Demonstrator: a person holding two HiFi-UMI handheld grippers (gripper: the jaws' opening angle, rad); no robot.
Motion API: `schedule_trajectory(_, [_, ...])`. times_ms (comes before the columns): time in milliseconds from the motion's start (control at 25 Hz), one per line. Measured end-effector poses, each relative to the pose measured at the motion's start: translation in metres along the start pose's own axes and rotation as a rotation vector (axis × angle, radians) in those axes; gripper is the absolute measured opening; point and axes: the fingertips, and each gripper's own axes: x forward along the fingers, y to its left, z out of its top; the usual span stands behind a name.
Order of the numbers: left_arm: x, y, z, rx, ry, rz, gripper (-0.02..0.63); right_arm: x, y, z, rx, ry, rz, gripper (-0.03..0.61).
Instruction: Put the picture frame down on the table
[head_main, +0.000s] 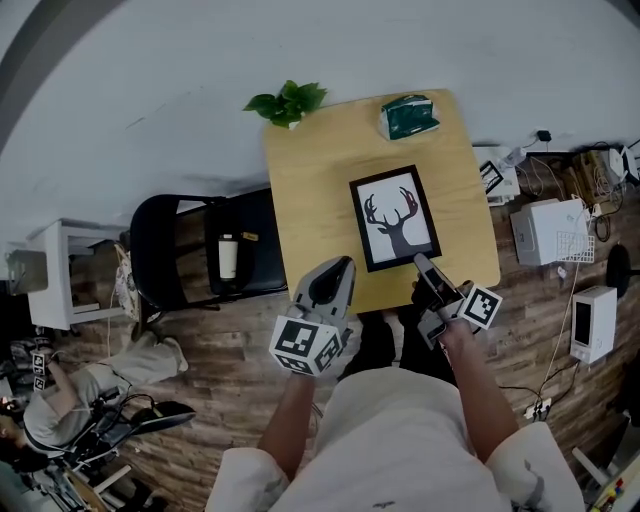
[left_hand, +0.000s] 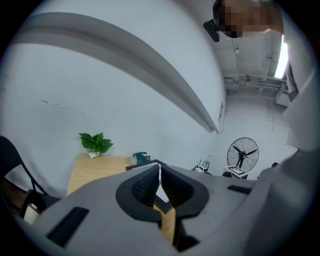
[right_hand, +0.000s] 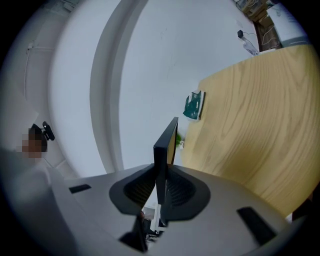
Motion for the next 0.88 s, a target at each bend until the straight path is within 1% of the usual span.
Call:
schedule_trajectory(360, [0.003, 0.005, -0.01, -0.004, 0.03, 0.006, 0.015, -0.004, -0.036, -0.007, 0.031, 0.0, -0.066, 0.066])
schedule_trajectory(880, [0.004, 0.011, -0.018, -0.009, 0.055, 0.011, 0.015, -0.008, -0.07, -0.01, 0.053, 0.0, -0.143, 0.066])
